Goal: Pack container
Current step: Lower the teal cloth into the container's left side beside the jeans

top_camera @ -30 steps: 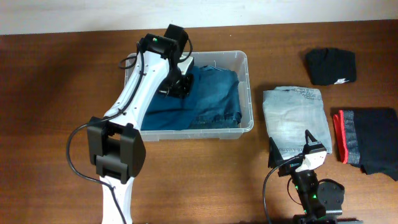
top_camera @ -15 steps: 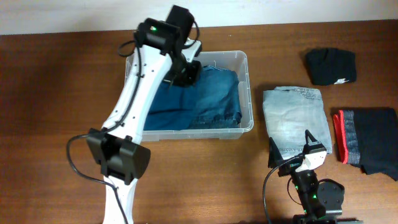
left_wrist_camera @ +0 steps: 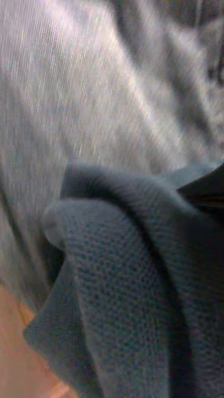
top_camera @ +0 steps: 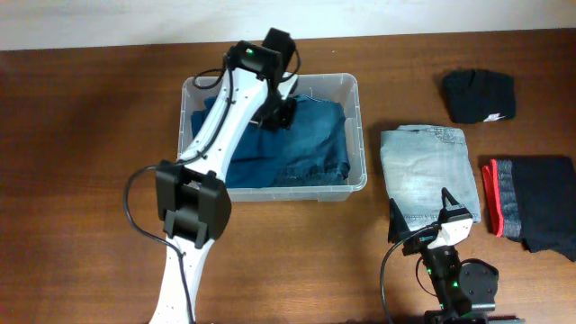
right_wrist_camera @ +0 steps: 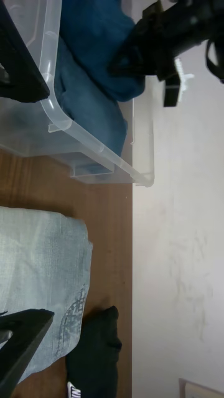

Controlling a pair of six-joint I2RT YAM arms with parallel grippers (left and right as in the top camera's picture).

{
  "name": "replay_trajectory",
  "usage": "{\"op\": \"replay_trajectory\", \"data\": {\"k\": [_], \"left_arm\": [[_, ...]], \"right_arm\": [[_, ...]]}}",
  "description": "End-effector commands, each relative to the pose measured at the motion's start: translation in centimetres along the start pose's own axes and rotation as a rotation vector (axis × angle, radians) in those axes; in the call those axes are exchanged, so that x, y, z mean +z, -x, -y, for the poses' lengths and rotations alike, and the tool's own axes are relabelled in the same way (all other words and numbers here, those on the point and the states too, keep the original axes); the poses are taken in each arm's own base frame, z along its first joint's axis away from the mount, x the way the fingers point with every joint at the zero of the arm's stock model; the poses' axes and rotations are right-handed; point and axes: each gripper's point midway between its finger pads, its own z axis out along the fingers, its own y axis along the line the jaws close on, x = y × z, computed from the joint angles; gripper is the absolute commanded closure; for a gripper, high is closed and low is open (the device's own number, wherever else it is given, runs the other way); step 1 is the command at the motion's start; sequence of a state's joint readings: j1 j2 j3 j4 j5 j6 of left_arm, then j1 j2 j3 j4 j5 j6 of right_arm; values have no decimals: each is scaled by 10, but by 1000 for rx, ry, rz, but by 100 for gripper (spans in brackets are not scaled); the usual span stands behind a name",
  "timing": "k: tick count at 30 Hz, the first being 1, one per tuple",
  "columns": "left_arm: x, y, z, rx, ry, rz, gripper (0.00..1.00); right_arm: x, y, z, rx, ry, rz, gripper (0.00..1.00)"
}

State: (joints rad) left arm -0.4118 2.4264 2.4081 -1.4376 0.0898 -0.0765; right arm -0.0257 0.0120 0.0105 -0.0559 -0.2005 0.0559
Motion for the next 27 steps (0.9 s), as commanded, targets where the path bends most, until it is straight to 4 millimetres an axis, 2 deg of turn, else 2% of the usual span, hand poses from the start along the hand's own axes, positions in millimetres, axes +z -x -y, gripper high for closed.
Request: {"op": "replay_trajectory", "data": {"k": [1,4,7,14,20,23,25,27], "left_arm": [[12,2,-36,-69,54,-15,99],[15,3,-55,-97,81,-15,99],[16,3,-62,-108,83,-17,99],[5,10,-56,-40,77,15,100],[-35,20,-44,-28,50,86,99],[-62,14,-37,-26,25,101,99],[-77,4,-35,-31,23,89,100],[-86,5,-32,-28,10,110,100]], "right_arm": [[0,-2,4,1,-17,-2,1],[0,-2,4,1,-17,-2,1],[0,-2,4,1,-17,-2,1],[0,-2,4,1,-17,-2,2],[0,-2,4,1,-17,-2,2],[0,-2,4,1,-17,-2,1],[0,-2,4,1,-17,-2,1],[0,-2,4,1,-17,-2,1]]}}
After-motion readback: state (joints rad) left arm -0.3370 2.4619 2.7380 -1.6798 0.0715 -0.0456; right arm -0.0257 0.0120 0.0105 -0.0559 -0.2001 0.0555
